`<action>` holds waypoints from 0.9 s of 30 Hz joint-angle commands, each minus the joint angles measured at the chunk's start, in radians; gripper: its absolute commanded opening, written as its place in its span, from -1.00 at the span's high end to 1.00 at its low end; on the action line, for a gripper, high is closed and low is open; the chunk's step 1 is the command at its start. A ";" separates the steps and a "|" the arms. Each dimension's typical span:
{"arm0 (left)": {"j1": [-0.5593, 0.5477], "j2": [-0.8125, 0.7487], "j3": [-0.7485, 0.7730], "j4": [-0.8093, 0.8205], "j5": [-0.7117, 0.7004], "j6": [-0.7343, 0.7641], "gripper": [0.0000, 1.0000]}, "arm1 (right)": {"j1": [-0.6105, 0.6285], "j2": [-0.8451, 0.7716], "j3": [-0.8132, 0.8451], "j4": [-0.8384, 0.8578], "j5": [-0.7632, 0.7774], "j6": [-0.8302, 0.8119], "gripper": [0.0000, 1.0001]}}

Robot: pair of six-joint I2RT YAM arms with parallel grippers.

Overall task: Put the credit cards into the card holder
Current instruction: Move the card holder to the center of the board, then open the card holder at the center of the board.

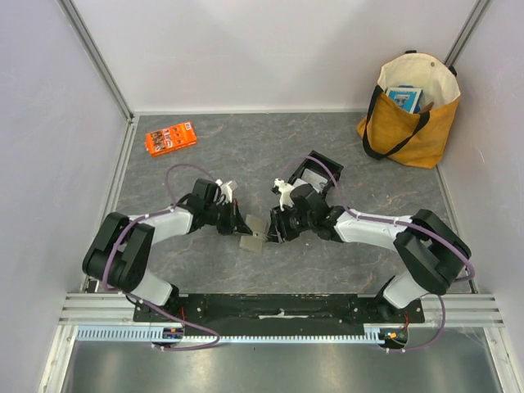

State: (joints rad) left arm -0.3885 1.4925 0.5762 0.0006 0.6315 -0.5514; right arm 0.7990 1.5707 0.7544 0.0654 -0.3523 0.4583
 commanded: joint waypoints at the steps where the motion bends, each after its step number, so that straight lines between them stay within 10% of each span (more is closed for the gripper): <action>1: -0.003 0.069 0.131 -0.157 0.091 0.244 0.97 | -0.009 -0.009 0.052 -0.019 -0.108 -0.159 0.08; 27: -0.001 0.209 0.206 -0.175 0.175 0.327 0.97 | -0.110 0.279 0.155 -0.064 -0.451 -0.360 0.13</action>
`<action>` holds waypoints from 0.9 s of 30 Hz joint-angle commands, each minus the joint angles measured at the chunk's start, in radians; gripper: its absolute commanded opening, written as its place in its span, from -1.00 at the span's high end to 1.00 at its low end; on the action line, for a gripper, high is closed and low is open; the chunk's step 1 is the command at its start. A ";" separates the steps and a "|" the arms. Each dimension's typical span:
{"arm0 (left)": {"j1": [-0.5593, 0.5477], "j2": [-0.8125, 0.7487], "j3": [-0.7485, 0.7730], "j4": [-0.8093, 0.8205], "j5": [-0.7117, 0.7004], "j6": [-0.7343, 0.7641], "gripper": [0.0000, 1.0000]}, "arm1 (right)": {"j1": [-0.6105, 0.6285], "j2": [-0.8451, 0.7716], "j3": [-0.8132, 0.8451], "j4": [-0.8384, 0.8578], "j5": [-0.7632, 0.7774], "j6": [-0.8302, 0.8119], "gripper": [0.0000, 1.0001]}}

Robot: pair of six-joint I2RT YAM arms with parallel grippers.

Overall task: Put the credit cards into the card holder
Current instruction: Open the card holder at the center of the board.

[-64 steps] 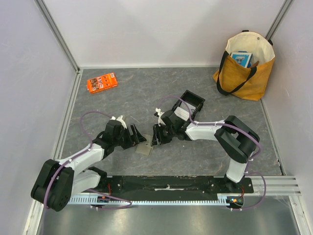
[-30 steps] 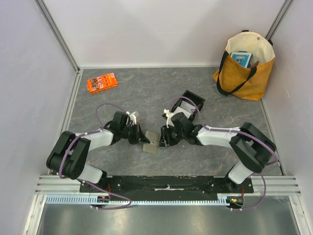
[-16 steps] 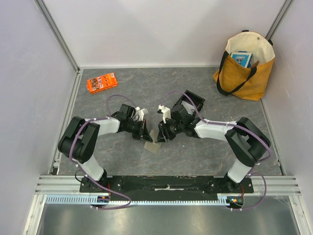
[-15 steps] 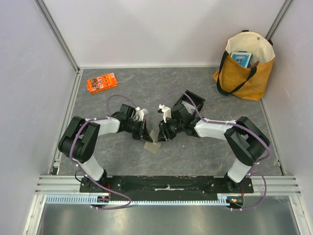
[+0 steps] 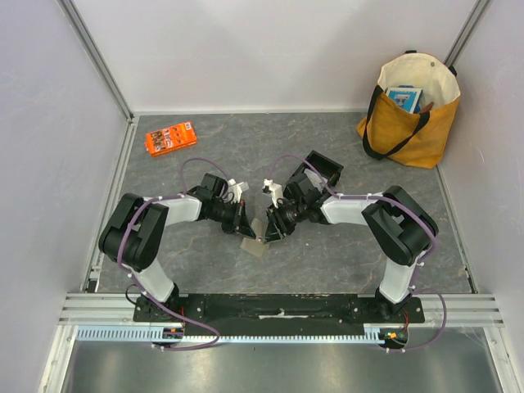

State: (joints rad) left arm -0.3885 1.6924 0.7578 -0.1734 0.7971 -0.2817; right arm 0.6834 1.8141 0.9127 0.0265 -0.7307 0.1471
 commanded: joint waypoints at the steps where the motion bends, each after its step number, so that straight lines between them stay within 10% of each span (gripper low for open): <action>1: -0.001 0.007 0.023 0.002 0.013 0.056 0.96 | 0.005 0.050 0.008 -0.060 -0.087 -0.058 0.13; 9: -0.004 0.007 0.009 0.025 0.027 0.039 0.96 | 0.028 0.090 0.060 -0.065 -0.124 -0.070 0.23; 14: -0.004 0.003 -0.003 0.035 -0.013 0.007 0.97 | 0.070 0.067 0.084 -0.077 -0.138 -0.070 0.71; 27: -0.003 -0.034 -0.054 0.094 -0.021 -0.048 0.96 | 0.123 0.109 0.100 -0.034 -0.079 -0.012 0.51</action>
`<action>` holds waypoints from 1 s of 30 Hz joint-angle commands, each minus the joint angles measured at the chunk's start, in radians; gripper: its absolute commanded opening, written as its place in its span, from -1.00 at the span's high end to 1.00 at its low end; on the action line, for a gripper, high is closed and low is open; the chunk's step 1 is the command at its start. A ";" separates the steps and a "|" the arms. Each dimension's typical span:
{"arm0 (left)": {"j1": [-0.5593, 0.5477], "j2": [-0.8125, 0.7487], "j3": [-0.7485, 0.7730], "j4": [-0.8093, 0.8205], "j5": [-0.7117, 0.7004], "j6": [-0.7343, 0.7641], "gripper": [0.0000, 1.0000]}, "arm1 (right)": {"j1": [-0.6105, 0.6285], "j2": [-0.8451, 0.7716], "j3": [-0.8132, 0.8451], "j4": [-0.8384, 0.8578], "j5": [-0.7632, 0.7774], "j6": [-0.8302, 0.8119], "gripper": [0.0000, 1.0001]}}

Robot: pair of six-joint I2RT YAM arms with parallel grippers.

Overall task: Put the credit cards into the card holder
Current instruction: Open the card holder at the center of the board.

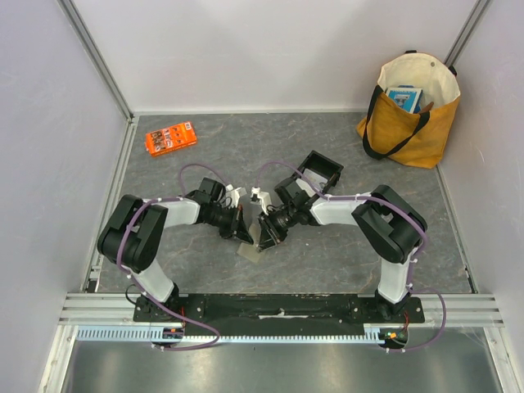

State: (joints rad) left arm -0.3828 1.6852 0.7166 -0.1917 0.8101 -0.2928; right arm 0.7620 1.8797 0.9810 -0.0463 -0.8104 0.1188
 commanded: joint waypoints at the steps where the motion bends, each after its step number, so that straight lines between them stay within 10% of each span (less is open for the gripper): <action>1: -0.010 -0.031 -0.016 0.113 -0.048 -0.045 0.96 | 0.046 0.048 0.031 0.037 -0.006 0.013 0.76; 3: -0.008 -0.030 -0.014 0.113 -0.081 -0.063 0.96 | 0.054 0.038 0.015 0.037 -0.033 -0.008 1.00; 23: -0.004 0.030 -0.023 0.120 -0.344 -0.227 0.97 | 0.108 -0.096 -0.111 -0.176 -0.164 -0.254 1.00; 30: -0.001 -0.053 -0.063 0.092 -0.410 -0.232 0.89 | 0.106 -0.224 -0.160 -0.259 0.057 -0.160 0.63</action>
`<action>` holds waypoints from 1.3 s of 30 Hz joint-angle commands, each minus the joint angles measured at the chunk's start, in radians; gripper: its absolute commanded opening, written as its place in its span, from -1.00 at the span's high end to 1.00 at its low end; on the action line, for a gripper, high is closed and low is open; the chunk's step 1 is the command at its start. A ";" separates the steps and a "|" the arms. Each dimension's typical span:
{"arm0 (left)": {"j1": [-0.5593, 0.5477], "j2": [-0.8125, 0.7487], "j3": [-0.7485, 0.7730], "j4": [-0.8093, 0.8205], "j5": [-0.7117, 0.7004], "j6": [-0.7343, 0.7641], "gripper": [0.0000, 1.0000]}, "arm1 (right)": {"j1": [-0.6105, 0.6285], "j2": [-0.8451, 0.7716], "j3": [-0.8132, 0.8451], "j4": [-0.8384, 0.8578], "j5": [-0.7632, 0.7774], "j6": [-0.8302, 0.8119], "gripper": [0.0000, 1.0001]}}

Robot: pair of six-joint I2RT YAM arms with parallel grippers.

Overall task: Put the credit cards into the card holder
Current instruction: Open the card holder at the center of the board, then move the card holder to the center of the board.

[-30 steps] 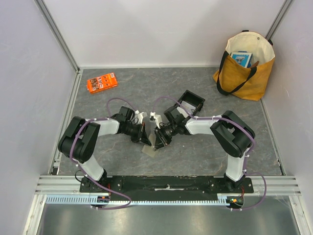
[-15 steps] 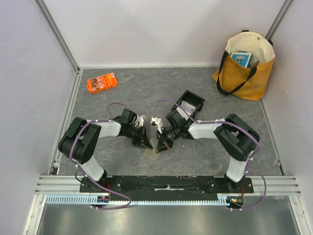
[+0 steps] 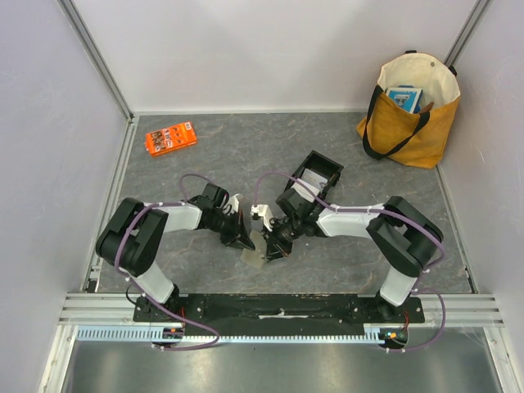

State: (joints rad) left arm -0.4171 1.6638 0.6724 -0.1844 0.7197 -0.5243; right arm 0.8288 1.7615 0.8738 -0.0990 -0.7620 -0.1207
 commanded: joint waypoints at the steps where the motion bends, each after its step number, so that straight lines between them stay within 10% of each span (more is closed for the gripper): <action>1: 0.032 -0.041 -0.016 0.079 -0.330 -0.006 0.87 | 0.041 -0.131 -0.059 -0.229 0.051 0.108 0.51; 10: 0.032 -0.107 -0.033 0.077 -0.316 -0.040 0.70 | 0.038 -0.137 0.020 -0.439 0.248 0.170 0.34; 21: 0.029 -0.327 -0.059 -0.052 -0.359 -0.039 -0.67 | -0.115 -0.471 0.204 -0.369 0.755 0.401 -0.21; 31: 0.011 -0.487 -0.045 -0.150 -0.454 -0.009 -0.72 | -0.235 -0.326 0.327 -0.374 0.917 0.420 -0.39; 39: -0.077 -0.526 -0.039 -0.161 -0.499 -0.036 -0.72 | -0.408 -0.180 0.384 -0.301 0.711 0.289 -0.43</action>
State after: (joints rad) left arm -0.4583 1.1736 0.6128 -0.3359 0.2577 -0.5671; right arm 0.4900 1.5360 1.1885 -0.4526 0.0311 0.2302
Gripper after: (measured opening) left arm 0.856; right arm 0.710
